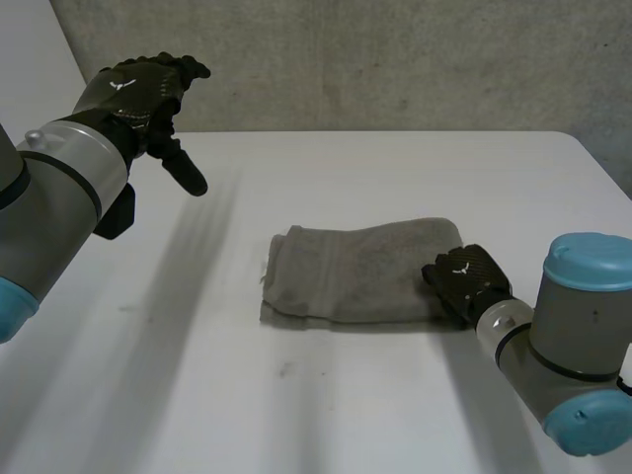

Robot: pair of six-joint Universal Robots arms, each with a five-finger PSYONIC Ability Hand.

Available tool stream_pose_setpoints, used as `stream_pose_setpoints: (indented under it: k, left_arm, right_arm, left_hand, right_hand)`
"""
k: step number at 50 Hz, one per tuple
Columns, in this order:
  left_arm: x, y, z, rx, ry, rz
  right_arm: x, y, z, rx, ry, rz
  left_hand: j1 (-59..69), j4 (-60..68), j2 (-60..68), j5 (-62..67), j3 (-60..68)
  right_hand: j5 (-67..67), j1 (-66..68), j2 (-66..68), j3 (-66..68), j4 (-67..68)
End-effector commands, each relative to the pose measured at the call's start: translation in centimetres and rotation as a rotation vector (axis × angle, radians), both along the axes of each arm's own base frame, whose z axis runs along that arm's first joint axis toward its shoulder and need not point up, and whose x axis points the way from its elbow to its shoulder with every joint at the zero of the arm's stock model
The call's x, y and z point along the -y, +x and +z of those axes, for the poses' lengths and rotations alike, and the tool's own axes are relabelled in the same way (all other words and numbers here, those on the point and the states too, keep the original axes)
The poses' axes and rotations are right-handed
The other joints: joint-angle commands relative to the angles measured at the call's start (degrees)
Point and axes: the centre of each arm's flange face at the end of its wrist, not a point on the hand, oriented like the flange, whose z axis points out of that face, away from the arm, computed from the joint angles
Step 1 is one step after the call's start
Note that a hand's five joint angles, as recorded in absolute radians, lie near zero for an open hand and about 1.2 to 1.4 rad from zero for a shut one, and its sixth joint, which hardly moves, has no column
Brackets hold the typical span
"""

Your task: Fold the towel.

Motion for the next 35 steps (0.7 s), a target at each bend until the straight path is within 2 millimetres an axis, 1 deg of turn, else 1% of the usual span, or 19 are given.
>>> stream_pose_setpoints:
  k: [1, 4, 6, 9, 12, 13, 16, 19, 21, 25, 26, 27, 28, 29, 30, 31, 33, 34, 35]
  left_arm:
    - [0.0, 0.0, 0.0, -0.002, 0.001, 0.000]
    - [0.0, 0.0, 0.0, -0.004, 0.001, 0.000]
    - [0.0, 0.1, 0.1, -0.004, 0.000, 0.002]
    - [0.0, 0.1, 0.1, -0.004, 0.000, 0.002]
    - [0.0, 0.1, 0.1, -0.005, -0.002, 0.002]
    - [0.0, 0.1, 0.2, -0.006, -0.003, 0.003]
    - [0.0, 0.1, 0.2, -0.006, -0.003, 0.003]
    - [0.0, 0.1, 0.2, -0.006, -0.003, 0.005]
    - [-0.2, 0.2, -0.1, -0.002, 0.004, 0.003]
    - [-0.2, 0.2, -0.1, -0.002, 0.001, 0.002]
    - [-0.2, 0.2, -0.1, -0.004, -0.005, 0.002]
    - [-0.2, 0.1, -0.2, -0.004, -0.007, 0.000]
    - [-0.2, 0.1, -0.2, -0.004, -0.007, 0.000]
    - [-0.1, 0.1, -0.2, -0.005, -0.008, 0.000]
    - [-0.1, 0.0, -0.3, -0.004, -0.007, -0.001]
    - [-0.1, 0.0, -0.3, -0.004, -0.007, -0.001]
    - [0.0, -0.1, -0.6, -0.004, 0.001, -0.003]
    - [0.0, -0.1, -0.6, -0.004, 0.001, -0.003]
    - [0.0, -0.1, -0.7, -0.003, 0.004, -0.003]
  right_arm:
    - [2.3, 0.2, 1.5, -0.173, -0.177, 0.003]
    - [3.1, 1.4, 3.2, -0.222, -0.271, 0.016]
    - [1.0, 5.4, 4.6, -0.218, -0.360, 0.146]
    - [-0.4, 7.6, 5.0, -0.208, -0.397, 0.217]
    - [-4.7, 12.6, 4.9, -0.201, -0.484, 0.449]
    - [-4.7, 12.6, 4.8, -0.201, -0.484, 0.450]
    - [-10.3, 15.8, 2.0, -0.257, -0.565, 0.762]
    - [-11.6, 16.1, 0.7, -0.293, -0.574, 0.835]
    - [-12.6, 16.0, -1.6, -0.353, -0.570, 0.897]
    - [-12.1, 15.8, -1.7, -0.369, -0.563, 0.857]
    - [-11.7, 15.7, -1.3, -0.363, -0.553, 0.814]
    - [-11.1, 15.5, -0.6, -0.337, -0.534, 0.752]
    - [-11.1, 15.5, -0.6, -0.337, -0.534, 0.751]
    - [-10.2, 15.2, 0.4, -0.281, -0.511, 0.675]
    - [-9.3, 14.8, 1.9, -0.193, -0.487, 0.595]
    - [-9.2, 14.8, 2.0, -0.193, -0.487, 0.594]
    - [-7.7, 13.4, 5.7, 0.032, -0.427, 0.453]
    - [-7.7, 13.4, 5.7, 0.033, -0.427, 0.452]
    - [-7.2, 12.6, 7.6, 0.158, -0.384, 0.395]
  left_hand:
    - [-0.08, 0.54, 0.57, -1.77, 0.57]
    - [-0.08, 0.54, 0.57, -1.77, 0.57]
    - [-0.08, 0.54, 0.57, -1.77, 0.57]
    - [-0.08, 0.54, 0.57, -1.77, 0.57]
    - [-0.08, 0.54, 0.57, -1.77, 0.57]
    - [-0.08, 0.54, 0.57, -1.77, 0.57]
    - [-0.08, 0.54, 0.57, -1.77, 0.57]
    - [-0.08, 0.54, 0.57, -1.77, 0.57]
    - [-0.08, 0.54, 0.57, -1.77, 0.57]
    - [-0.08, 0.54, 0.57, -1.77, 0.57]
    - [-0.08, 0.54, 0.57, -1.77, 0.57]
    - [-0.08, 0.54, 0.57, -1.77, 0.57]
    - [-0.08, 0.54, 0.57, -1.77, 0.57]
    - [-0.08, 0.54, 0.57, -1.77, 0.57]
    - [-0.08, 0.54, 0.57, -1.77, 0.57]
    - [-0.08, 0.54, 0.57, -1.77, 0.57]
    - [-0.08, 0.54, 0.57, -1.77, 0.57]
    - [-0.08, 0.54, 0.57, -1.77, 0.57]
    - [-0.08, 0.54, 0.57, -1.77, 0.57]
  right_hand:
    - [10.15, 9.91, 8.95, 10.93, 10.78]
    - [10.15, 9.91, 8.95, 10.93, 10.78]
    - [10.15, 9.91, 8.95, 10.93, 10.78]
    - [10.15, 9.91, 8.95, 10.93, 10.78]
    - [10.15, 9.91, 8.95, 10.93, 10.78]
    - [10.15, 9.91, 8.95, 10.93, 10.78]
    - [10.15, 9.91, 8.95, 10.93, 10.78]
    - [10.15, 9.91, 8.95, 10.93, 10.78]
    - [10.15, 9.91, 8.95, 10.93, 10.78]
    - [10.15, 9.91, 8.95, 10.93, 10.78]
    - [-7.44, -7.68, -8.64, -6.67, -6.81]
    - [-39.26, -39.50, -40.46, -38.48, -38.63]
    - [-39.58, -39.81, -40.77, -38.80, -38.95]
    - [-56.73, -56.97, -57.93, -55.96, -56.10]
    - [-59.57, -59.81, -60.77, -58.79, -58.94]
    - [-59.60, -59.83, -60.79, -58.82, -58.97]
    - [-59.85, -60.09, -61.05, -59.07, -59.22]
    - [-59.85, -60.09, -61.05, -59.07, -59.22]
    - [-59.85, -60.09, -61.05, -59.07, -59.22]
